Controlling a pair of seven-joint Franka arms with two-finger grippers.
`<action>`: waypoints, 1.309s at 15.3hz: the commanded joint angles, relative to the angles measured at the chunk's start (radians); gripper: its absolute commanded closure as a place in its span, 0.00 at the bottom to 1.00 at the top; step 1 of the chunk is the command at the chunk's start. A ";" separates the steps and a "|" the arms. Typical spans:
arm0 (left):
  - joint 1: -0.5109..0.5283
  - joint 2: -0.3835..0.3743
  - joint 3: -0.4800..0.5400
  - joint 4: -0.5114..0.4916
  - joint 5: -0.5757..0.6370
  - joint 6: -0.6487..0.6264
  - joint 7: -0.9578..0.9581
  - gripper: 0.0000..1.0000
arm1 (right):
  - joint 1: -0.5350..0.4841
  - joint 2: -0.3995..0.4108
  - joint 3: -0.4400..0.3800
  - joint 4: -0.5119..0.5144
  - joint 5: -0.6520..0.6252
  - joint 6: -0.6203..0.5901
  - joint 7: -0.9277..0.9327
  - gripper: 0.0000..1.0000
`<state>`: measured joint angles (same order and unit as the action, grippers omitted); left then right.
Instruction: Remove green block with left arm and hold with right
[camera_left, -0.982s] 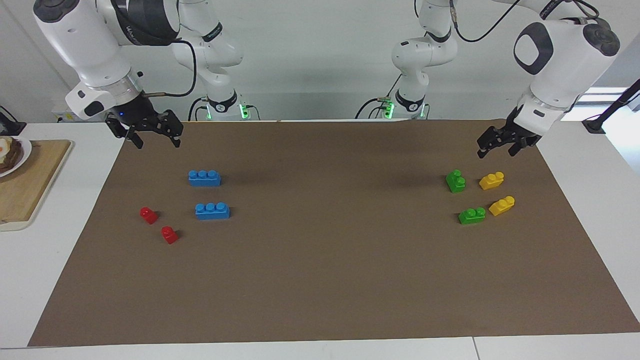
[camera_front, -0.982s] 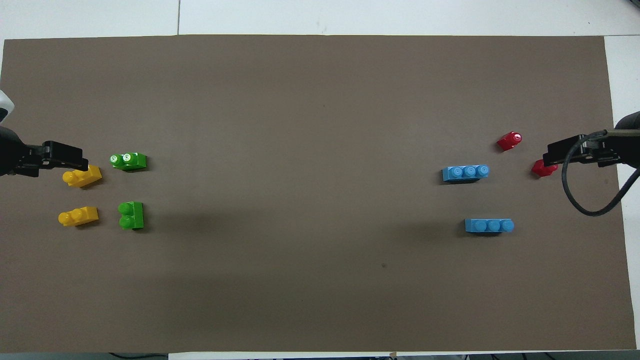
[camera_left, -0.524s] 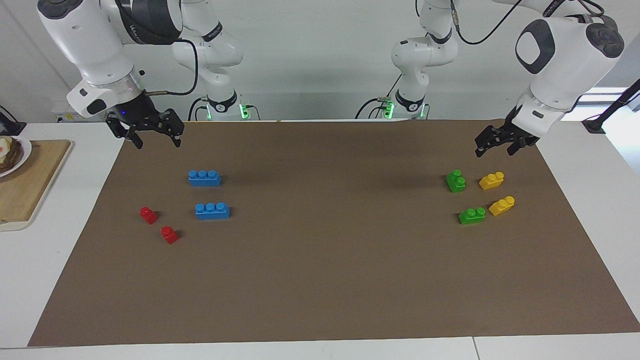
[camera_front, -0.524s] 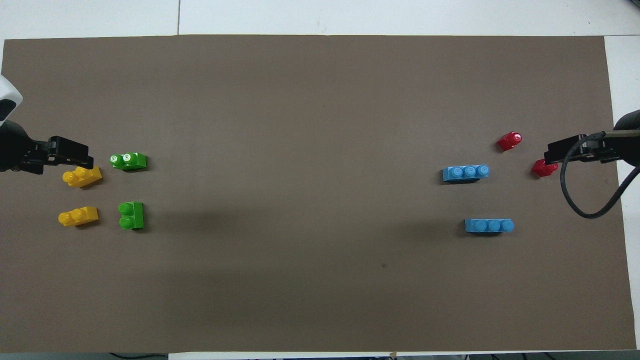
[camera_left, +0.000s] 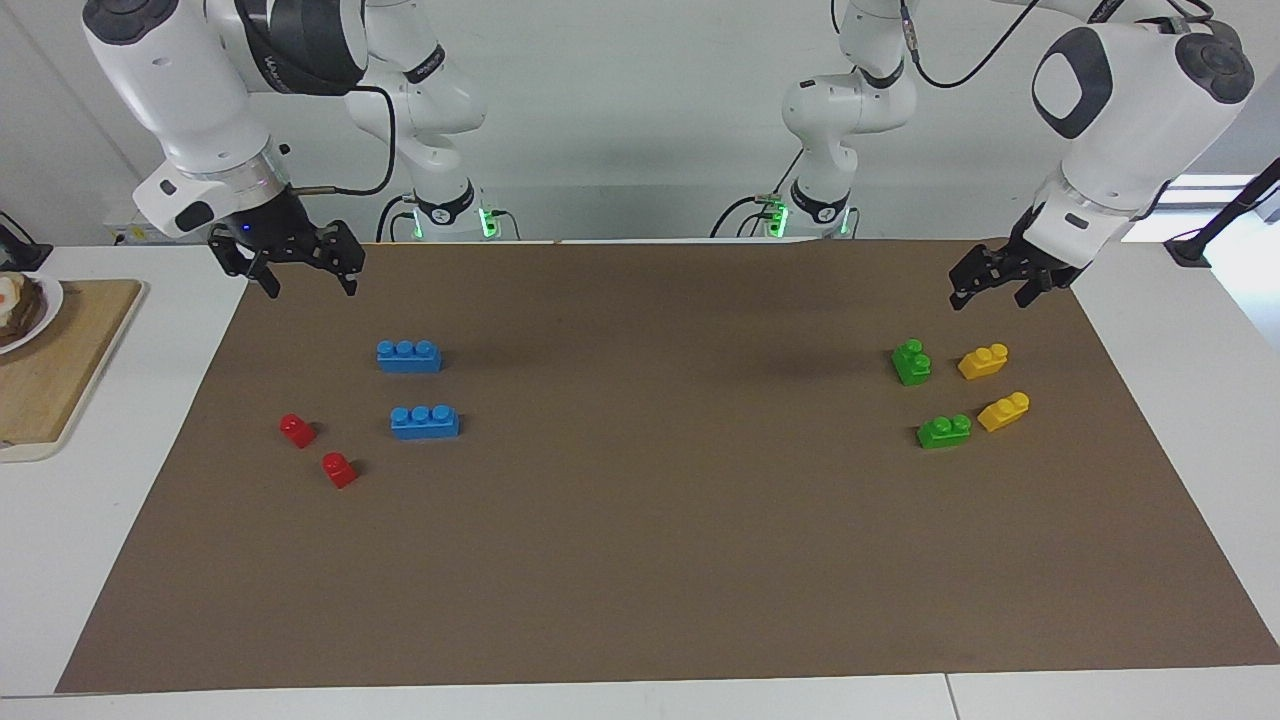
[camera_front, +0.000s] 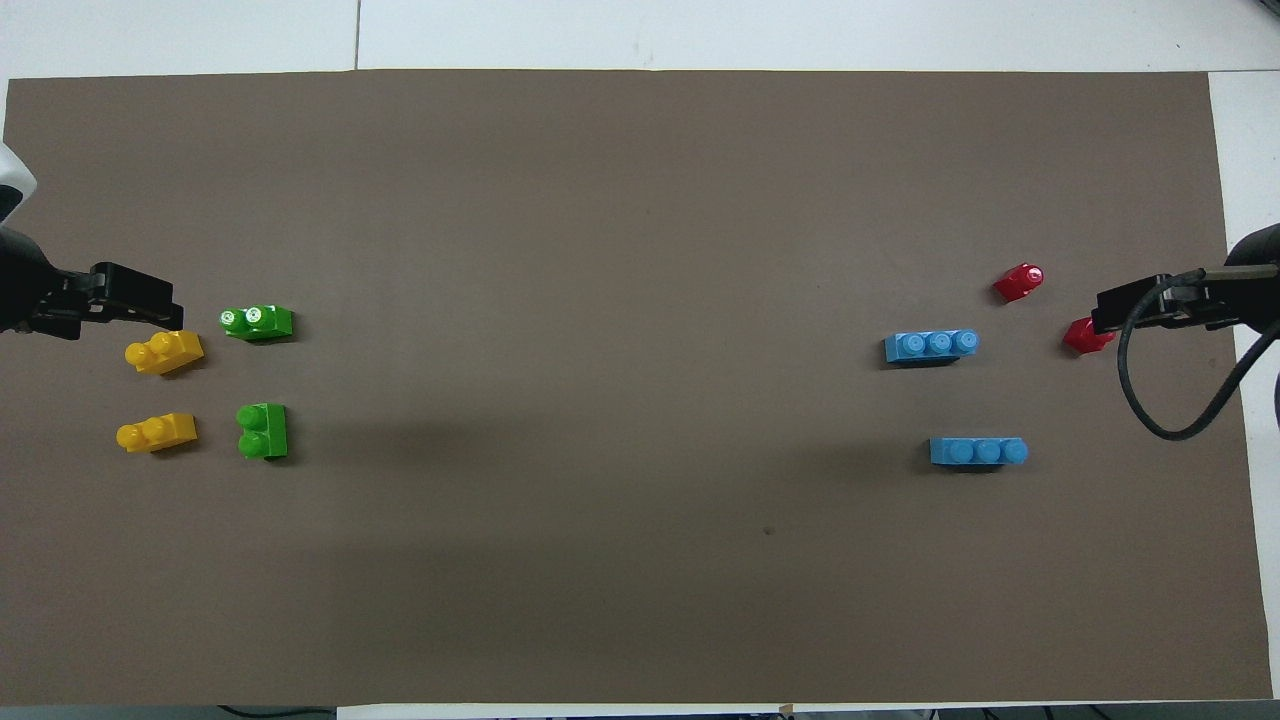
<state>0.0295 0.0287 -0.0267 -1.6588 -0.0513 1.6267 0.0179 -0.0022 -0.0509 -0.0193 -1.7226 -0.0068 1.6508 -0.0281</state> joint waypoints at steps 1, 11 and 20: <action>-0.022 0.026 0.010 0.042 0.021 -0.044 -0.015 0.00 | -0.002 -0.029 0.002 -0.035 -0.013 0.020 -0.012 0.00; -0.022 0.026 -0.012 0.073 0.037 -0.034 -0.012 0.00 | -0.004 -0.029 0.002 -0.034 -0.015 0.018 -0.013 0.00; -0.022 0.030 -0.039 0.076 0.057 -0.030 -0.012 0.00 | -0.004 -0.029 0.002 -0.034 -0.015 0.020 -0.013 0.00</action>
<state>0.0176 0.0399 -0.0696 -1.6139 -0.0166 1.6026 0.0163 -0.0028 -0.0543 -0.0197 -1.7260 -0.0068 1.6509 -0.0281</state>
